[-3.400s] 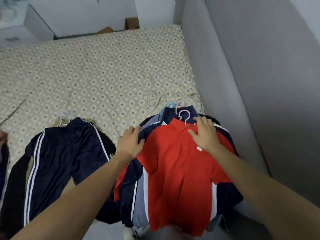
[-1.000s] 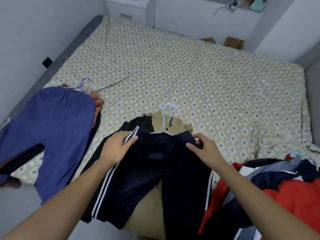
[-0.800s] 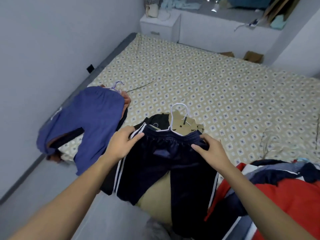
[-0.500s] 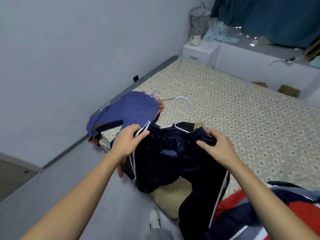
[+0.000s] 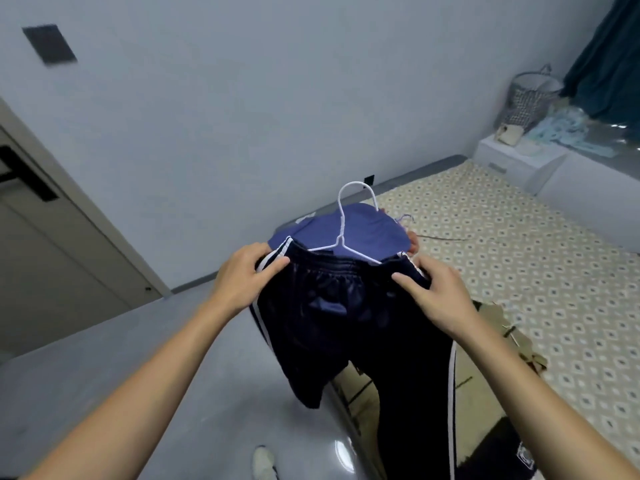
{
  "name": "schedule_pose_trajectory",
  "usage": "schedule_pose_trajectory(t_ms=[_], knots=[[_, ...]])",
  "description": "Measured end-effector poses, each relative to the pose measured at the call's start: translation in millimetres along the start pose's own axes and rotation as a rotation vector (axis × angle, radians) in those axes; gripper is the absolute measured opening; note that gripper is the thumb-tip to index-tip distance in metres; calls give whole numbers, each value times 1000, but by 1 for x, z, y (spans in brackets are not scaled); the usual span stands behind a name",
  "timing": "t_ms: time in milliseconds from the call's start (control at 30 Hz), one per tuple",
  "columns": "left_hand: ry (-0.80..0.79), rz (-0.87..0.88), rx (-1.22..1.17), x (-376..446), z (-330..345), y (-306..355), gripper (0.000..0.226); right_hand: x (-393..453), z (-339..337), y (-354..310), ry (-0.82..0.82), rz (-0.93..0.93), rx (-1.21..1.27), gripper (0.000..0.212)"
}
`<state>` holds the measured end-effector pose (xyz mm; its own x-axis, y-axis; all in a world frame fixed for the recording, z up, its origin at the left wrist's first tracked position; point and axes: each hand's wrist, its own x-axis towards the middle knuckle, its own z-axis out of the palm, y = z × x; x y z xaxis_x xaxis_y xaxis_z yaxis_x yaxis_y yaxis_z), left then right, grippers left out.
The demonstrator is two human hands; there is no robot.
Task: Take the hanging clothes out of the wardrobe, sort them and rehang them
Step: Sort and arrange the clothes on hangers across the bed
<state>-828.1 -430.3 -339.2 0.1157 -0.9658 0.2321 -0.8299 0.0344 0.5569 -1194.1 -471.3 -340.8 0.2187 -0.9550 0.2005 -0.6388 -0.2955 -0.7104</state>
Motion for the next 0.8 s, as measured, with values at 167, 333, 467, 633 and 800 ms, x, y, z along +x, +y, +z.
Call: schedule_pose_trajectory(t_ms=[167, 333, 467, 633, 800], knots=[[-27, -54, 8, 31, -37, -79, 53, 56, 66, -44, -22, -76, -17, 45], [-29, -88, -16, 75, -74, -151, 58, 109, 129, -90, -46, -20, -34, 38], [-47, -87, -42, 114, -92, -190, 56, 141, 166, -113, -24, 55, 2, 37], [-74, -32, -32, 174, -89, -218, 61, 177, 194, -111, 29, 103, 34, 36], [-129, 59, -3, 247, -65, -228, 57, 225, 208, -82, 109, 177, 74, 38]])
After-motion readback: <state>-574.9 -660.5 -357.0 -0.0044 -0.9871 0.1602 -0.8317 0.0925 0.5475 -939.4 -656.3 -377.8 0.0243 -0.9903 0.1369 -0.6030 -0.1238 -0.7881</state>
